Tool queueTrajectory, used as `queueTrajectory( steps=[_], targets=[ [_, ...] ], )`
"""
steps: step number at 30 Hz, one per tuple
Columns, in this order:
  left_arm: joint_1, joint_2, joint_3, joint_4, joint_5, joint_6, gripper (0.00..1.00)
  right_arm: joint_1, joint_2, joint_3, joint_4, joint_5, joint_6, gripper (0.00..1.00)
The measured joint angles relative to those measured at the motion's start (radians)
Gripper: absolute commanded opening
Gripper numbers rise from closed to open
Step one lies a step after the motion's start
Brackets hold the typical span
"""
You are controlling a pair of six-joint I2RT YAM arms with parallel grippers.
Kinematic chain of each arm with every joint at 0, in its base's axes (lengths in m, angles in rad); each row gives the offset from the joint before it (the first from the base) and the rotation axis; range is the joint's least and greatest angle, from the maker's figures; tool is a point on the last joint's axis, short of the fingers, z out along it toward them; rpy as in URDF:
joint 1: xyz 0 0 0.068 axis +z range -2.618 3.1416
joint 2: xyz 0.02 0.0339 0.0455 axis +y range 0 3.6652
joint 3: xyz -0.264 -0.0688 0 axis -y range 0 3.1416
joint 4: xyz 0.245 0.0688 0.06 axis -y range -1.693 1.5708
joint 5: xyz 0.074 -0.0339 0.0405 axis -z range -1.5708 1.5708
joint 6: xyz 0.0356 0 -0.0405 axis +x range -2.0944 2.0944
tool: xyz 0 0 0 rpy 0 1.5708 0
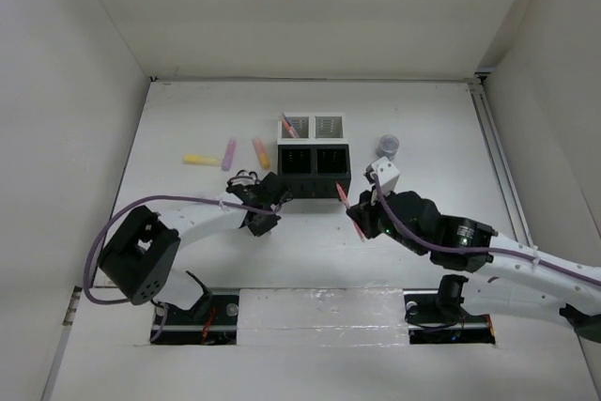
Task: Sort the stationery into containers
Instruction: Grab a piece of stationery with the left arm, then cap the pen
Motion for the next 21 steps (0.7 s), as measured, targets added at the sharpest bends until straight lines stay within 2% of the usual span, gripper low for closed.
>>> queueTrajectory(
  steps=[6,12,17,21],
  targets=[
    [-0.058,-0.15,-0.012,-0.108,-0.008,-0.007,0.0,0.0,0.074,-0.002,0.081,-0.083,-0.013,0.0],
    [-0.058,-0.402,-0.004,-0.15,-0.084,0.034,0.0,0.0,0.164,-0.037,0.224,-0.193,-0.009,0.0],
    [-0.057,-0.603,0.024,-0.121,-0.153,0.16,0.0,-0.006,0.213,-0.045,0.35,-0.289,0.022,0.0],
    [-0.057,-0.733,0.03,-0.039,-0.177,0.287,0.0,-0.006,0.281,-0.044,0.449,-0.348,0.069,0.0]
  ],
)
